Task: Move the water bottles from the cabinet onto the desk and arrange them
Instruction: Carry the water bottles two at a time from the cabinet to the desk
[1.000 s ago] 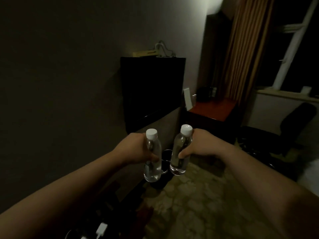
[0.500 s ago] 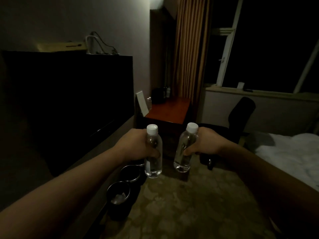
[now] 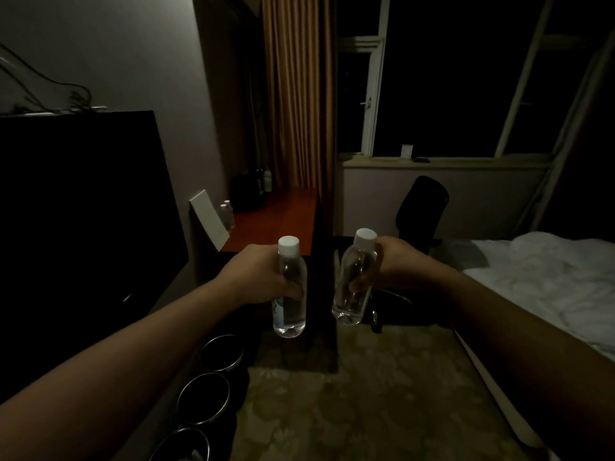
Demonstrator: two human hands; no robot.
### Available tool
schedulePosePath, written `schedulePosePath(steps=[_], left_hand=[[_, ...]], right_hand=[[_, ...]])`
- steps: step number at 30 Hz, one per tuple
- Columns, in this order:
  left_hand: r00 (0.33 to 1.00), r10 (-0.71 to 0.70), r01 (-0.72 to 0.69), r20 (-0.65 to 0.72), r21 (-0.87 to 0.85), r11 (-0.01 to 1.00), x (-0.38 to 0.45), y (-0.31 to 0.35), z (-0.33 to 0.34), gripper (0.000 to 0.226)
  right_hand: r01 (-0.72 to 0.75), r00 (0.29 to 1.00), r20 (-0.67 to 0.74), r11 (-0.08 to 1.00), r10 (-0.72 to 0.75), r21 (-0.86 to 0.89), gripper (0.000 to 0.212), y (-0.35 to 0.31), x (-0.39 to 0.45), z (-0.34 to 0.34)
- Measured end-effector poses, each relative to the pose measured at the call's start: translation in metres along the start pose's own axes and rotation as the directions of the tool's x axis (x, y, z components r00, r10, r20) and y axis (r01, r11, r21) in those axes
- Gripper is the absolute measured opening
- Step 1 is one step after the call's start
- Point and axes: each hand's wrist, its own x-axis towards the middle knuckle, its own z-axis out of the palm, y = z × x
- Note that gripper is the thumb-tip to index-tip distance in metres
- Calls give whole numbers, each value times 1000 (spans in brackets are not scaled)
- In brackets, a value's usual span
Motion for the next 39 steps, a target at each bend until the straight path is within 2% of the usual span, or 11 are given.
schedulePosePath(steps=[4, 9, 15, 19, 29, 35, 39], left_hand=[[999, -6, 7, 36, -29, 1000, 81, -13, 16, 35], [999, -18, 16, 34, 34, 999, 196, -22, 33, 33], [997, -70, 69, -38, -16, 997, 332, -23, 43, 23], [988, -126, 123, -88, -39, 992, 404, -39, 54, 27], [950, -268, 266, -162, -37, 963, 550, -135, 41, 32], [942, -237, 259, -240, 67, 963, 646, -213, 2, 30], [917, -267, 308, -296, 105, 945, 698, -266, -27, 28]], right_hand=[[12, 1000, 6, 1000, -12, 16, 36, 44, 68, -20], [27, 1000, -14, 1000, -27, 5, 37, 104, 171, -64], [84, 993, 93, 993, -77, -77, 42, 157, 293, -123], [149, 980, 150, 983, -131, -111, 37, 185, 367, -142], [263, 946, 223, 960, -237, -94, 35, 217, 561, -129], [317, 927, 236, 945, -291, -82, 40, 212, 700, -113], [362, 914, 236, 927, -331, -103, 41, 196, 790, -97]])
